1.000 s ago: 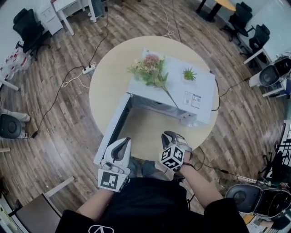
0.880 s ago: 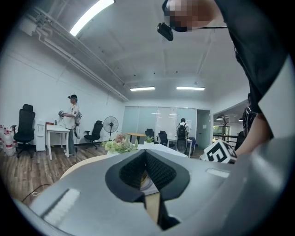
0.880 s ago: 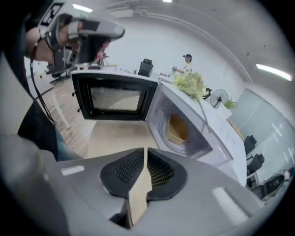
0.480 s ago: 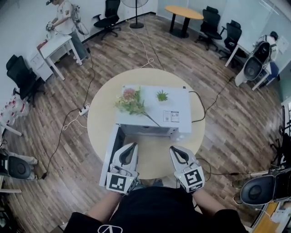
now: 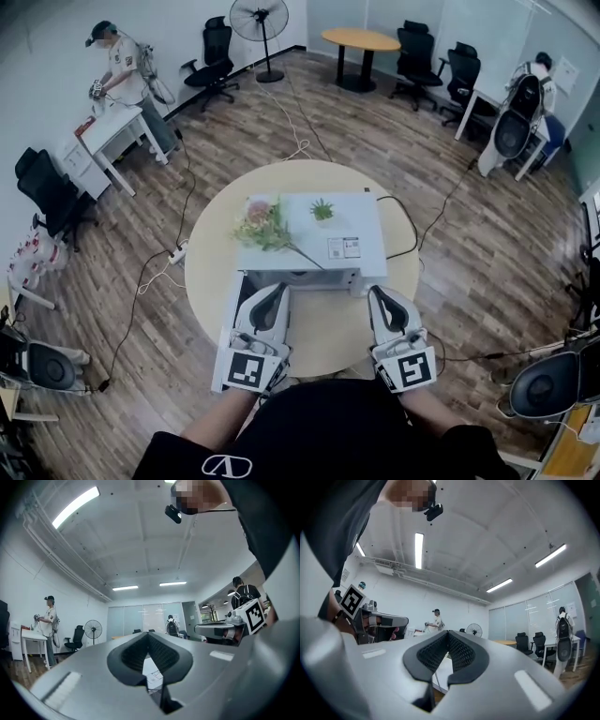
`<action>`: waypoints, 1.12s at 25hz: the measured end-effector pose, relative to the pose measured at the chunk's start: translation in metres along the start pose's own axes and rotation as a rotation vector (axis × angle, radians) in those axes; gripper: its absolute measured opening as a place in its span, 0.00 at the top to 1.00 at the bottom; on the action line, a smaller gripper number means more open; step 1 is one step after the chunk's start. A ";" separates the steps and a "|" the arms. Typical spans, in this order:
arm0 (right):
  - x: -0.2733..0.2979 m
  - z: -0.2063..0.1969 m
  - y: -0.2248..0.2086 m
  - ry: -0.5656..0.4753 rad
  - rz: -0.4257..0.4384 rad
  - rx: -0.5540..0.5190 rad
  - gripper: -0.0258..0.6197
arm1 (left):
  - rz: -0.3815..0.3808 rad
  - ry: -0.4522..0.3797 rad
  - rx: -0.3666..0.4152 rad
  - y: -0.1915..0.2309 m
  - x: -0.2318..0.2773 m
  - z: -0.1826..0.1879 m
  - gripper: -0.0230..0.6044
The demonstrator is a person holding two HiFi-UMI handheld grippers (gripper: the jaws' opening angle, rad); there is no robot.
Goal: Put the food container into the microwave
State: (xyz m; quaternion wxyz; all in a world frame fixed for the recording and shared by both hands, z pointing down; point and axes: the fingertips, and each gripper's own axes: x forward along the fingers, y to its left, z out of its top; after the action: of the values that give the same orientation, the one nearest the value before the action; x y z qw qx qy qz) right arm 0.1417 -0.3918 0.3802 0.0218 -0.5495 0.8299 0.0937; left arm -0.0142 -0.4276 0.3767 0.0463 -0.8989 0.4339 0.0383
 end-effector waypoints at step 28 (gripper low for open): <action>0.008 -0.002 0.008 0.019 0.001 -0.013 0.95 | 0.047 -0.052 0.004 0.011 -0.015 0.011 0.96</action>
State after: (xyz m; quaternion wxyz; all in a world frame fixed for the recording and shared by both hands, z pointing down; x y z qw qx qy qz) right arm 0.1315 -0.3962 0.3821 0.0101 -0.5502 0.8297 0.0940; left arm -0.0329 -0.4213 0.3669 0.0585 -0.8872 0.4535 0.0617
